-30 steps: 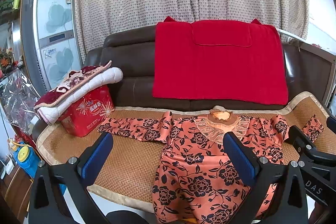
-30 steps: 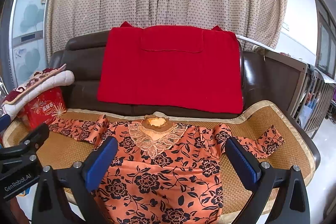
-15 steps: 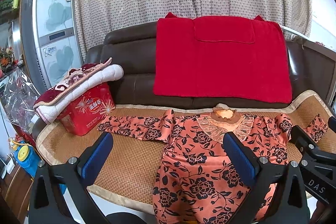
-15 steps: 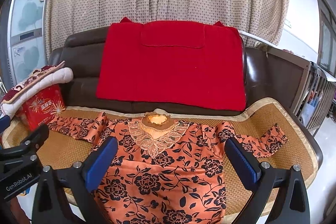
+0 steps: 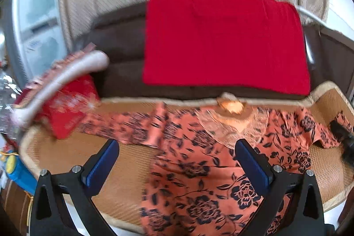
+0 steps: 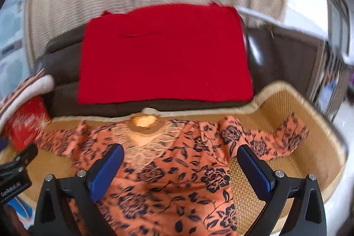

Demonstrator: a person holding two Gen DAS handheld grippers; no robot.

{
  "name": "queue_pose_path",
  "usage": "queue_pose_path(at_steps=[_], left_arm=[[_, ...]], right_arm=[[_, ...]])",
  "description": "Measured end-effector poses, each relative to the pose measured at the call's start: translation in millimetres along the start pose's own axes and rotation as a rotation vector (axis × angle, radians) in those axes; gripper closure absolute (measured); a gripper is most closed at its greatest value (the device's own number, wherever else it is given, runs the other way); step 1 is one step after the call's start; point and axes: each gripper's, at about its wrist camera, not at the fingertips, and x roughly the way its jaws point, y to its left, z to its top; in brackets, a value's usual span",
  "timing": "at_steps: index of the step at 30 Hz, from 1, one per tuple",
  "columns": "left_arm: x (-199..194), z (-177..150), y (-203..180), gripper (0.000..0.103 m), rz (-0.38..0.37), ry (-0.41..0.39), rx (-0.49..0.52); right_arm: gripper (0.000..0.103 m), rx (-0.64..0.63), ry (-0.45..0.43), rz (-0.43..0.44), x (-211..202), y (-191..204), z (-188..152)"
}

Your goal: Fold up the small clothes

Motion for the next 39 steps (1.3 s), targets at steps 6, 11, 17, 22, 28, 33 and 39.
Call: queue_pose_path(at_steps=[6,11,17,22,28,33,39], left_arm=[[105.9,-3.7,-30.5,0.000,-0.025,0.147,-0.012],[149.2,-5.3,-50.8,0.000,-0.021,0.151,-0.016],[171.2,-15.9,-63.3,0.000,-0.030,0.149,0.027],[174.7,-14.9,-71.5,0.000,-0.040,0.134,0.039],[179.8,-13.6,-75.1,0.000,-0.044,0.136,0.042],[181.5,-11.6,-59.7,0.000,-0.014,0.124,0.016],[178.4,-3.7,-20.3,0.000,0.028,0.099,-0.069]], right_arm=[[0.001,0.257,0.092,-0.083,91.6,-160.5,-21.3],[0.002,0.571,0.100,-0.161,125.3,-310.5,-50.2],[0.021,0.816,0.071,-0.136,153.3,-395.9,-67.6],[0.042,0.910,0.087,-0.126,191.9,-421.1,-73.6],[0.077,0.905,0.133,-0.155,228.6,-412.1,-67.4],[0.096,0.870,0.071,-0.184,228.2,-403.5,-52.6],[0.097,0.697,-0.052,0.000,188.8,-332.4,14.7]])
